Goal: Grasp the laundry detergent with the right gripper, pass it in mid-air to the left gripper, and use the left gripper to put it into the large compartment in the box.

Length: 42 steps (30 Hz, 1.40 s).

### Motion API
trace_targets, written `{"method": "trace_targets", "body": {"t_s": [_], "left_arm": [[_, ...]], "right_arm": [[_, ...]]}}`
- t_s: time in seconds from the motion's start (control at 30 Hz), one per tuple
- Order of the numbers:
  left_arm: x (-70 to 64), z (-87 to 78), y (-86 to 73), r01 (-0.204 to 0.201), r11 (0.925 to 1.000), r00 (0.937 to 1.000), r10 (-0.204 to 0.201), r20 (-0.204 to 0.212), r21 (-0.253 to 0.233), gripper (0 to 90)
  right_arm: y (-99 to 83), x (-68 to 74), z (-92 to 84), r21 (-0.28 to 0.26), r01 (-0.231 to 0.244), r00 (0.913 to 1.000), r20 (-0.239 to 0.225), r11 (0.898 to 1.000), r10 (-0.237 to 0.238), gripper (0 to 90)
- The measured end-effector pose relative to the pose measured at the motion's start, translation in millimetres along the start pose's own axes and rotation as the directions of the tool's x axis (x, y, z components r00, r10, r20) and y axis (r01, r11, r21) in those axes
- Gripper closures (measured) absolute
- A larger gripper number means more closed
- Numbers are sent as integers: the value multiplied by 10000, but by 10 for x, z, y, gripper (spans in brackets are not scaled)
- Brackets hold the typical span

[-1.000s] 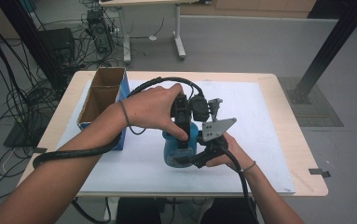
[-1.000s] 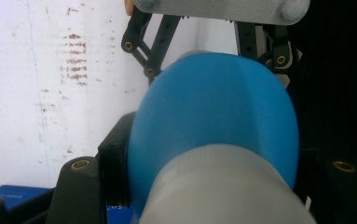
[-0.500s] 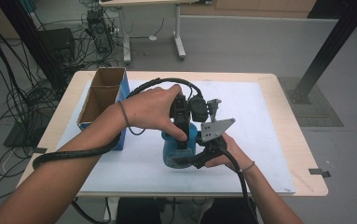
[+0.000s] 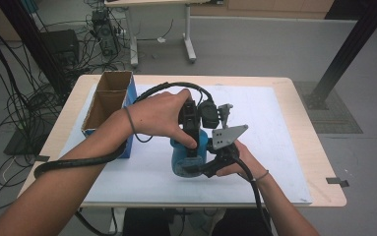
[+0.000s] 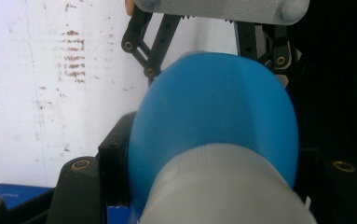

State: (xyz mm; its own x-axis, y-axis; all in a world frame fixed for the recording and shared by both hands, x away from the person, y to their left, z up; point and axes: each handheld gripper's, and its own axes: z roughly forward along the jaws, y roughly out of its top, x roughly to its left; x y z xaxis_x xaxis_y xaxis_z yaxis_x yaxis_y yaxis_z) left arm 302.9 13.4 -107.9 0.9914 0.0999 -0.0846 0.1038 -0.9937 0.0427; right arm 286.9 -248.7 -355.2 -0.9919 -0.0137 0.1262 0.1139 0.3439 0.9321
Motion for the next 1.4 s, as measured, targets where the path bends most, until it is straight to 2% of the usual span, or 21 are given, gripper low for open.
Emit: {"method": "trace_targets", "body": {"t_s": [0.13, 0.47, 0.63, 0.7, 0.8, 0.87, 1.07, 1.4], "left_arm": [[-10, -7, 0, -18, 10000, 10000, 18, -38, 10, 374], [-36, -31, -2, 40, 10000, 9999, -40, -137, 23, 376], [-35, -38, -6, 46, 10000, 9999, -46, -136, -9, 376], [-28, -47, 2, 41, 10000, 10000, -40, -86, 21, 375], [-33, -52, 15, 38, 10000, 10000, -38, -61, 60, 375], [-34, -55, 25, 51, 9999, 10000, -51, -66, 91, 376], [-29, -46, 52, 35, 9999, 10000, -34, -84, 135, 375], [-27, -43, 59, 61, 9999, 9999, -59, -88, 148, 375]], "right_arm": [[-21, 7, 1, -94, 52, 10000, 56, 9999, -52, 406], [-154, 14, 0, -833, 19, 9999, 118, 9965, -9, 392], [-149, 11, -10, -928, 130, 9999, 110, 9956, -121, 399], [-150, 20, -17, -959, 153, 9998, 167, 9953, -138, 335], [-162, 10, -27, -945, -152, 9998, 125, 9954, 164, 217], [-162, 15, -31, -853, -343, 9992, 172, 9958, 359, 174], [-188, 55, -42, -935, -496, 9980, 347, 9944, 531, 27], [-205, 69, -106, -960, -453, 9976, 483, 9943, 502, 5]]}}
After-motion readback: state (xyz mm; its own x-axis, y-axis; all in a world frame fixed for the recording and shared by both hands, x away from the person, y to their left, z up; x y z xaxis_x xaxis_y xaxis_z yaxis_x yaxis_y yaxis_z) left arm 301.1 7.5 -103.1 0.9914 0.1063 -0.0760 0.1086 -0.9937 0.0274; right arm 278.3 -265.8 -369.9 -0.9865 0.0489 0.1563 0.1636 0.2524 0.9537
